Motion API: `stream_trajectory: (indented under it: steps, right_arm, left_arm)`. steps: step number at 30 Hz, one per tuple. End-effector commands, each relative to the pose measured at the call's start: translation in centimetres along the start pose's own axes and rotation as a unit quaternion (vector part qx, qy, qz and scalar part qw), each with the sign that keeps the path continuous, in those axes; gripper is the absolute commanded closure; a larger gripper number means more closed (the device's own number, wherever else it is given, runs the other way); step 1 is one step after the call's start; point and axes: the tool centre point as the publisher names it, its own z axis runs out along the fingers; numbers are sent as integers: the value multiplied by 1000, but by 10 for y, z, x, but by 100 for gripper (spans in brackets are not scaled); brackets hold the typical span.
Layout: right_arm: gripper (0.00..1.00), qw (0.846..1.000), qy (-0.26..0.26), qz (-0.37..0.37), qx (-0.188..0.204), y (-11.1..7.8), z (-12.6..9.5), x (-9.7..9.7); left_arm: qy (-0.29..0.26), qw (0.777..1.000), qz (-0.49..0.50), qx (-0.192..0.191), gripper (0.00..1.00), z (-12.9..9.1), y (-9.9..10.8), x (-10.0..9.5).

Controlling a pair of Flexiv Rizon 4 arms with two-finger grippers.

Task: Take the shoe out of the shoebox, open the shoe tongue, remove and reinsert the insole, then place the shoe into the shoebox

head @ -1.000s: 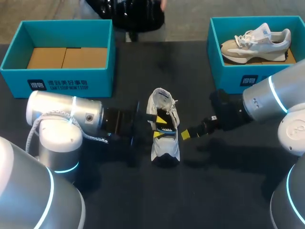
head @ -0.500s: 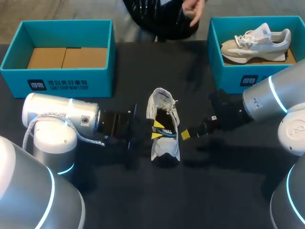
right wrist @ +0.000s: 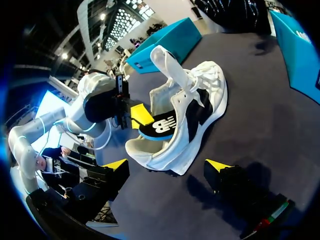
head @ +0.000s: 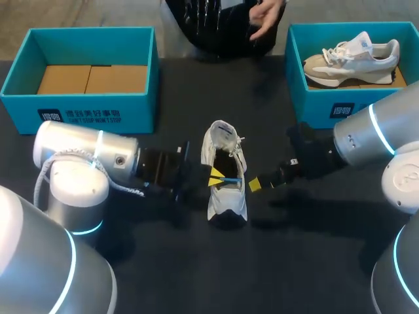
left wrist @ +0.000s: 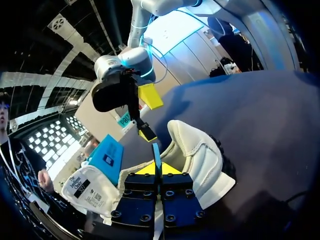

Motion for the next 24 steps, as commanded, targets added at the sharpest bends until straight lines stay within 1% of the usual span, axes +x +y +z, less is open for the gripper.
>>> stream_trajectory:
  steps: [1, 4, 5, 6, 7, 8, 10, 12, 17, 21, 24]
  right_arm:
    - [0, 1000, -2, 1, 1, 0, 1, 1]
    - [0, 1000, -2, 1, 1, 0, 1, 1]
    - [0, 1000, -2, 1, 1, 0, 1, 1]
    - [0, 1000, -2, 1, 1, 0, 1, 1]
    - [0, 1000, -2, 1, 1, 0, 1, 1]
    - [0, 1000, -2, 1, 1, 0, 1, 1]
    - [0, 1000, -2, 1, 1, 0, 1, 1]
    - [0, 1000, -2, 1, 1, 0, 1, 1]
    - [0, 1000, -2, 1, 1, 0, 1, 1]
    - [0, 1000, -2, 1, 1, 0, 1, 1]
    - [0, 1000, -2, 1, 1, 0, 1, 1]
  left_arm:
    - [8, 1000, -2, -6, 100, 6, 5, -3]
    - [4, 1000, -2, -5, 100, 4, 2, -5]
    - [3, 1000, -2, -5, 96, 3, 1, -6]
    - [1, 1000, -2, -5, 78, 2, 0, -6]
    - [0, 1000, -1, -4, 48, 1, -1, -7]
    - [-1, 1000, -1, -3, 46, 0, -2, -7]
    - [-3, 1000, 1, -1, 45, -1, -4, -8]
    - [-1, 1000, 2, 0, 50, -1, -5, -8]
    - [6, 1000, 0, 3, 53, 4, -5, -8]
    - [9, 1000, 3, 11, 56, 7, -11, -10]
    - [10, 1000, 5, 17, 62, 9, -15, -10]
